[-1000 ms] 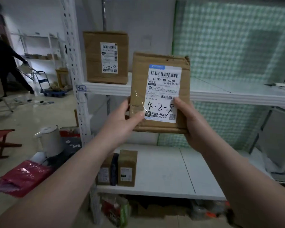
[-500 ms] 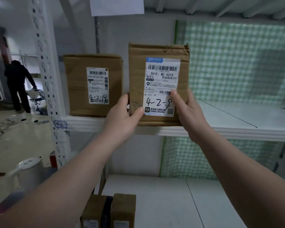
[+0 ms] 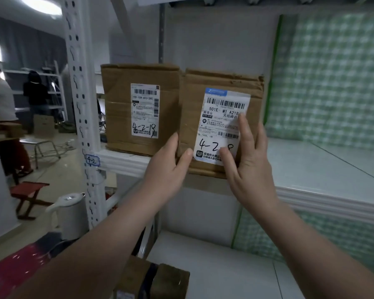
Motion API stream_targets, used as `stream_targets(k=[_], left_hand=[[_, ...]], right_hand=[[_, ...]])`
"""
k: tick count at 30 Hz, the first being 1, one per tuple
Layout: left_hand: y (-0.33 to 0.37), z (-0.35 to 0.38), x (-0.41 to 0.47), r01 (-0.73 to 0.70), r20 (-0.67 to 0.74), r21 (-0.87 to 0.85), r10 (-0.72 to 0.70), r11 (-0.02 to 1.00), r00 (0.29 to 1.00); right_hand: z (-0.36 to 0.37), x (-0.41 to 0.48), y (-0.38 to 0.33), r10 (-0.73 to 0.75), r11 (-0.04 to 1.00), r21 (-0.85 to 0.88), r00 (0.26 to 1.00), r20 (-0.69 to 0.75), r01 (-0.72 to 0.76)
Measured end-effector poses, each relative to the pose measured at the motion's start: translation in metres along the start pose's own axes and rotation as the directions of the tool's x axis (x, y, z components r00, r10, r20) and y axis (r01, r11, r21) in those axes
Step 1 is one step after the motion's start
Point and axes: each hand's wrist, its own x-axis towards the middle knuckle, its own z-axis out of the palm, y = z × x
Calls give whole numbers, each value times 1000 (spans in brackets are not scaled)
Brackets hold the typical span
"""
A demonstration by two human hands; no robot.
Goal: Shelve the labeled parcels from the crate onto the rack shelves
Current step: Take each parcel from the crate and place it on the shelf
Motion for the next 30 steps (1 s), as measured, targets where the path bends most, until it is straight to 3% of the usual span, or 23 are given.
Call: stream_targets(k=[6, 9, 13, 15, 21, 25, 28, 30], left_hand=[[-21, 7, 4, -27, 48, 101, 22, 995, 999], [-40, 9, 9, -30, 66, 236, 15, 971, 998], [-65, 6, 12, -11, 57, 561, -25, 828, 998], [-77, 6, 10, -38, 90, 610, -21, 792, 996], [-104, 11, 7, -118, 59, 597, 104, 793, 993], [-103, 6, 15, -108, -24, 506, 140, 856, 990], [-97, -6, 31, 31, -259, 435, 93, 900, 961], [-93, -14, 45, 212, -367, 339, -79, 917, 927]], right_hand=[[8, -3, 5, 8, 986, -165, 1000, 22, -4], [12, -3, 0, 22, 962, -273, 1000, 10, -18], [19, -3, 0, 114, 930, -355, 992, 44, -91], [24, -2, 3, 165, 915, -381, 985, 57, -131], [41, 5, 9, 242, 888, -417, 968, 70, -192], [49, 16, 13, 303, 870, -431, 949, 85, -239], [55, 24, 16, 349, 855, -435, 933, 83, -281], [60, 27, 16, 372, 848, -434, 925, 76, -305]])
